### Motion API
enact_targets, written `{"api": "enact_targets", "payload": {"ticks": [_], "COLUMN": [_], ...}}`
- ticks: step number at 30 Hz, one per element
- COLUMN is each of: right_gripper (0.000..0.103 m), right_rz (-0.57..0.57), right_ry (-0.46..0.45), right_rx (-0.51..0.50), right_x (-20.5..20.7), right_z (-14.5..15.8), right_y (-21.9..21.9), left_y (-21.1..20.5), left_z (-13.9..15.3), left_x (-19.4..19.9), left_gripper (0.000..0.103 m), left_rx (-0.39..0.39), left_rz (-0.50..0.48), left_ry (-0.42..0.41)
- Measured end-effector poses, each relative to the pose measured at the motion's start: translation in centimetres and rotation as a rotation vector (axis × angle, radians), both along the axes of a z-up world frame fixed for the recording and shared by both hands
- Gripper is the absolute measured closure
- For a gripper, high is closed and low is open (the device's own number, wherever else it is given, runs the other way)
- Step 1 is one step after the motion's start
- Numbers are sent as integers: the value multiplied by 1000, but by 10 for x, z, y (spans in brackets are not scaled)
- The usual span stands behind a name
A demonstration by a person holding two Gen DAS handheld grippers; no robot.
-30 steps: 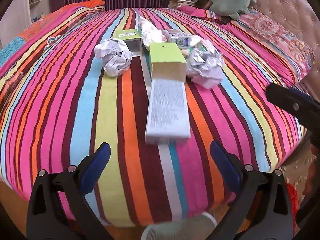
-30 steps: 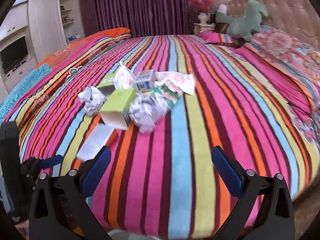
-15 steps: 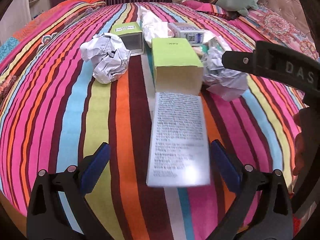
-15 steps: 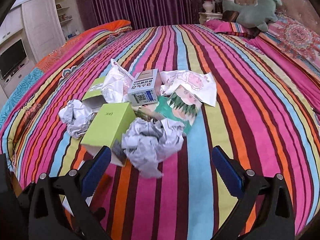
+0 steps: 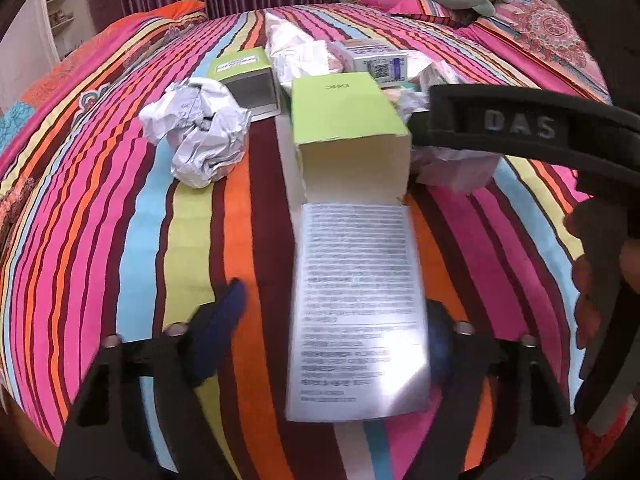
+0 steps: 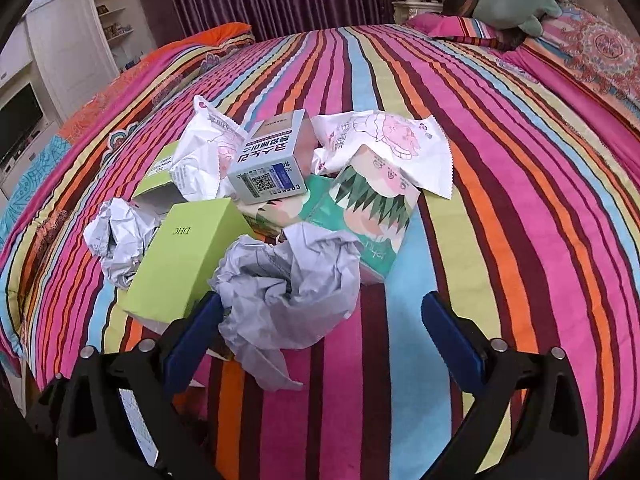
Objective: Collect trash
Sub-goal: 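Grasp the crumpled paper ball with the right gripper while the left gripper grasps the white leaflet, then carry the paper ball over the wastebasket and open the right gripper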
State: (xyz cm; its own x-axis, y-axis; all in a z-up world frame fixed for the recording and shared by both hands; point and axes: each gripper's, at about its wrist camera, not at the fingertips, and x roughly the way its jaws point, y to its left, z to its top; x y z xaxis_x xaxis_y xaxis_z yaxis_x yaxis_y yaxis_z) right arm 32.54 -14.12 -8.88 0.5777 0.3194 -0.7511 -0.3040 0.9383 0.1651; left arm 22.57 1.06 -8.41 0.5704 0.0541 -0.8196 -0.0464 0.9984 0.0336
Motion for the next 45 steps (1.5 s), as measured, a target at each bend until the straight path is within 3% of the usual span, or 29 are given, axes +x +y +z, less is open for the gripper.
{"api": "enact_targets", "payload": {"ticks": [5, 10, 20, 25, 31, 37, 45], "right_gripper": [48, 50, 50, 50, 50, 50, 50], "right_rz": [60, 46, -8, -42, -21, 17, 8], "right_ry": [70, 28, 1, 30, 64, 114, 335], "right_rx": [100, 92, 66, 101, 52, 23, -42], "right_x": [4, -10, -51, -89, -162, -223, -255], "right_z": [-1, 13, 36, 38, 29, 11, -64], "right_y": [6, 2, -41, -71, -82, -75, -65], "left_y": [-2, 10, 13, 19, 16, 2, -13], "left_z": [2, 5, 37, 47, 39, 21, -44], "left_x": [0, -5, -46, -81, -144, -195, -217], "left_gripper": [56, 56, 56, 56, 56, 56, 56], "left_rx": [-5, -86, -105, -145, -166, -197, -275], "left_rz": [-3, 8, -14, -34, -71, -115, -86], "left_ry": [-19, -21, -62, -58, -20, 61, 291]}}
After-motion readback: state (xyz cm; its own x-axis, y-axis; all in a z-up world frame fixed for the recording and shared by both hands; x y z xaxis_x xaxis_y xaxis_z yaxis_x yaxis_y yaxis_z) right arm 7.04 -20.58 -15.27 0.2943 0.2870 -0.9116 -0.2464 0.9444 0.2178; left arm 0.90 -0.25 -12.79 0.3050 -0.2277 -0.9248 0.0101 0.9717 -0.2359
